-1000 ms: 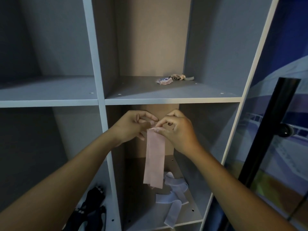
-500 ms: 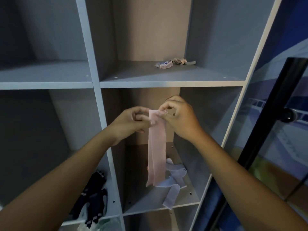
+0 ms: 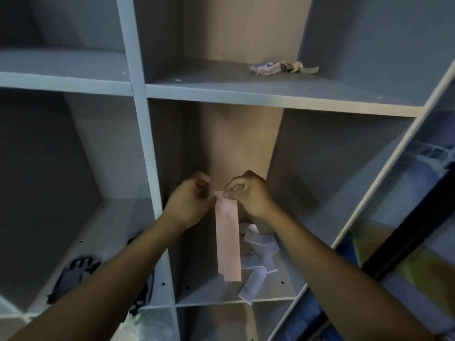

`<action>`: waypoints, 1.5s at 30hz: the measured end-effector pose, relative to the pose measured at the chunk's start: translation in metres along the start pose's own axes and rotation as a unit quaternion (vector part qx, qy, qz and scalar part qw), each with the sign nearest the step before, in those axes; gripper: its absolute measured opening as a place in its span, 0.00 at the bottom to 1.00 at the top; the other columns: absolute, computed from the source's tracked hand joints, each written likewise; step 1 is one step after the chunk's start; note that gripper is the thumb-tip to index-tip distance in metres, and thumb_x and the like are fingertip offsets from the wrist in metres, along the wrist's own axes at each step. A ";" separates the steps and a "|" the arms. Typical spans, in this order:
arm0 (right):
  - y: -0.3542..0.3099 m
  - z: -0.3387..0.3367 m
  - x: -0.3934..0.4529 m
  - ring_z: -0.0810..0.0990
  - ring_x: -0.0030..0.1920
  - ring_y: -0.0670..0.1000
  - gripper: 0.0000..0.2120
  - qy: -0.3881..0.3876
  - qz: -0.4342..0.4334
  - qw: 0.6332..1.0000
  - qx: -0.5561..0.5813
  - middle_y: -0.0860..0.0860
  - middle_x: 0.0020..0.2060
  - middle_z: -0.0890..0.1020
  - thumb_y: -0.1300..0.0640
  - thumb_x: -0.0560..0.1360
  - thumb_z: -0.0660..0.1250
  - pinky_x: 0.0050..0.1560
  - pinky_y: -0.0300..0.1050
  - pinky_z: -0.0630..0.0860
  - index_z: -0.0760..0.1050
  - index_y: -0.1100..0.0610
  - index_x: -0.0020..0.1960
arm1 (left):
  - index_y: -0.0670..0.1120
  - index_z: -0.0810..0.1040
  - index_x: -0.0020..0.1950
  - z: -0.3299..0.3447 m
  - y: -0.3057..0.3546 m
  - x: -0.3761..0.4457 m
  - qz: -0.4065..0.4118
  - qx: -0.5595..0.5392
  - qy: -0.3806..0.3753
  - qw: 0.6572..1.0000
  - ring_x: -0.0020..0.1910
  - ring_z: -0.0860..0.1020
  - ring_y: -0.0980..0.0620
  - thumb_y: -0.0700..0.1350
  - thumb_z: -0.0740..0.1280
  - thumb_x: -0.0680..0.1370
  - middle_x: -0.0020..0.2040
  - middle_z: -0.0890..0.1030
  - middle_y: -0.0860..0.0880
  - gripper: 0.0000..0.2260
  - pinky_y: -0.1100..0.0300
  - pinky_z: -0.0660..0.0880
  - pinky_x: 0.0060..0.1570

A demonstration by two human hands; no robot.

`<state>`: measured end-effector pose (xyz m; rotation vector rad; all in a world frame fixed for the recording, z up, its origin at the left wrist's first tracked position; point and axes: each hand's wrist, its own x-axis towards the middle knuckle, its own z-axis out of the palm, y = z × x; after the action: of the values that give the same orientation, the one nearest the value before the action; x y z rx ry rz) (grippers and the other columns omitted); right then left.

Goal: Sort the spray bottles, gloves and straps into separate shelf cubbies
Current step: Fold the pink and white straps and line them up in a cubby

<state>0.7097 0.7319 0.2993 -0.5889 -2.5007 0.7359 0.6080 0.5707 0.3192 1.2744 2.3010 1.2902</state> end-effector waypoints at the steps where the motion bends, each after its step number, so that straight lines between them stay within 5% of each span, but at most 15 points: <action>1: 0.006 0.009 0.008 0.73 0.40 0.39 0.03 0.003 0.006 1.000 -0.002 0.40 0.39 0.75 0.54 0.73 0.74 0.42 0.30 0.68 0.84 0.53 0.45 | 0.49 0.75 0.63 0.005 -0.008 0.001 -0.017 0.008 0.005 1.000 0.52 0.75 0.57 0.46 0.71 0.77 0.54 0.77 0.54 0.15 0.65 0.69 0.49; 6: 0.030 0.043 0.049 0.72 0.39 0.39 0.03 0.061 0.016 0.998 0.021 0.39 0.37 0.73 0.57 0.74 0.74 0.42 0.32 0.67 0.84 0.56 0.46 | 0.49 0.74 0.64 0.032 -0.051 0.006 -0.053 0.047 0.014 0.997 0.58 0.77 0.50 0.44 0.68 0.78 0.62 0.76 0.49 0.15 0.62 0.72 0.52; 9: 0.037 0.065 0.056 0.73 0.39 0.41 0.03 0.081 0.009 0.996 0.035 0.41 0.37 0.72 0.56 0.73 0.76 0.40 0.33 0.67 0.84 0.55 0.45 | 0.47 0.75 0.62 0.043 -0.069 0.007 -0.058 0.044 0.027 0.997 0.58 0.78 0.45 0.42 0.68 0.77 0.60 0.78 0.46 0.13 0.51 0.77 0.57; 15: 0.061 0.134 -0.001 0.80 0.43 0.45 0.04 -0.008 0.057 0.990 0.125 0.40 0.38 0.80 0.58 0.75 0.71 0.49 0.46 0.77 0.84 0.52 0.44 | 0.42 0.77 0.60 0.063 -0.097 -0.003 -0.050 0.080 0.004 0.996 0.57 0.78 0.45 0.36 0.66 0.77 0.57 0.80 0.44 0.11 0.60 0.72 0.53; 19: 0.084 0.189 -0.066 0.84 0.50 0.50 0.05 -0.060 0.108 0.980 0.158 0.45 0.45 0.85 0.44 0.71 0.74 0.55 0.44 0.79 0.85 0.43 0.44 | 0.43 0.81 0.50 0.072 -0.115 -0.015 -0.048 0.102 -0.046 0.993 0.52 0.81 0.44 0.45 0.63 0.76 0.50 0.83 0.44 0.09 0.60 0.75 0.54; 22: 0.138 0.249 -0.114 0.82 0.47 0.46 0.09 -0.084 0.133 0.977 0.145 0.41 0.44 0.81 0.37 0.70 0.72 0.52 0.53 0.80 0.82 0.42 0.43 | 0.42 0.80 0.55 0.087 -0.128 -0.027 -0.060 0.107 -0.059 0.991 0.54 0.81 0.44 0.40 0.65 0.77 0.53 0.83 0.44 0.09 0.58 0.76 0.56; 25: 0.138 0.257 -0.150 0.79 0.47 0.45 0.10 -0.071 0.142 0.981 0.108 0.41 0.44 0.78 0.42 0.71 0.69 0.51 0.49 0.79 0.82 0.47 0.44 | 0.42 0.79 0.61 0.104 -0.142 -0.043 -0.078 0.114 -0.079 0.987 0.56 0.81 0.42 0.33 0.65 0.76 0.57 0.82 0.43 0.14 0.51 0.77 0.58; 32: 0.162 0.278 -0.186 0.77 0.47 0.48 0.17 -0.087 0.144 0.985 0.044 0.43 0.44 0.77 0.35 0.68 0.68 0.48 0.48 0.78 0.81 0.45 0.49 | 0.49 0.82 0.50 0.154 -0.190 -0.073 -0.060 0.120 -0.131 0.982 0.47 0.83 0.48 0.39 0.65 0.71 0.49 0.83 0.48 0.11 0.55 0.80 0.49; 38: 0.202 0.225 -0.225 0.76 0.45 0.50 0.13 0.096 0.162 0.979 -0.076 0.45 0.41 0.78 0.45 0.66 0.73 0.44 0.48 0.73 0.78 0.46 0.48 | 0.51 0.83 0.53 0.196 -0.207 -0.083 -0.064 0.088 -0.157 0.982 0.51 0.83 0.49 0.40 0.70 0.73 0.53 0.83 0.49 0.11 0.58 0.78 0.55; 42: 0.231 0.210 -0.236 0.74 0.51 0.53 0.26 0.000 0.160 0.960 -0.231 0.48 0.49 0.77 0.39 0.62 0.73 0.48 0.50 0.75 0.75 0.45 0.57 | 0.51 0.82 0.52 0.231 -0.208 -0.079 -0.052 0.072 -0.175 0.980 0.52 0.83 0.51 0.39 0.71 0.72 0.52 0.84 0.49 0.12 0.58 0.78 0.56; 45: 0.243 0.216 -0.232 0.75 0.51 0.55 0.24 -0.030 0.105 0.954 -0.280 0.50 0.48 0.76 0.43 0.62 0.75 0.50 0.52 0.75 0.76 0.47 0.55 | 0.53 0.81 0.53 0.250 -0.210 -0.081 -0.031 0.067 -0.195 0.978 0.50 0.81 0.55 0.38 0.71 0.72 0.51 0.82 0.52 0.13 0.58 0.78 0.54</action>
<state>0.8433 0.7144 -0.0761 -1.0517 -2.7328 0.0916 0.6703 0.6052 -0.0098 1.3435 2.1517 0.7882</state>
